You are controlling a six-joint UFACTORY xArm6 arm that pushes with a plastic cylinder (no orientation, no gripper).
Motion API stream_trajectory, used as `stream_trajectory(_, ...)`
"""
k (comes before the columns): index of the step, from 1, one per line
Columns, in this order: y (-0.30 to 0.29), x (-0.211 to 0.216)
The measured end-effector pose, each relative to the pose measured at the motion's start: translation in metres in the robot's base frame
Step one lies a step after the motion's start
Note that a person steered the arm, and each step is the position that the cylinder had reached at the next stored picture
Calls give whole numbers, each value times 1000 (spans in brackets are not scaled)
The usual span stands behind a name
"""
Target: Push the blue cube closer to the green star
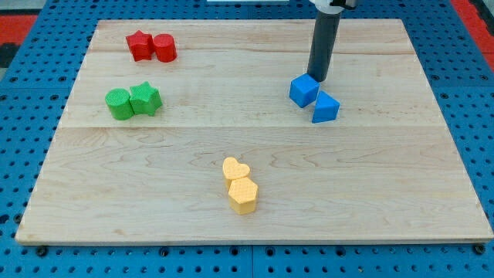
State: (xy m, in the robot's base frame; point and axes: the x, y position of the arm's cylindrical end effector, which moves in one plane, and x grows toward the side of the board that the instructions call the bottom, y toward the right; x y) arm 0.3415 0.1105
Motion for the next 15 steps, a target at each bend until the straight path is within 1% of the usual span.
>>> stream_trajectory(2, 24, 7)
stream_trajectory(3, 16, 22)
stream_trajectory(4, -7, 29)
stream_trajectory(5, -1, 29)
stream_trajectory(7, 93, 27)
stream_trajectory(10, 96, 28)
stream_trajectory(12, -55, 31)
stream_trajectory(13, -95, 31)
stream_trajectory(15, -96, 31)
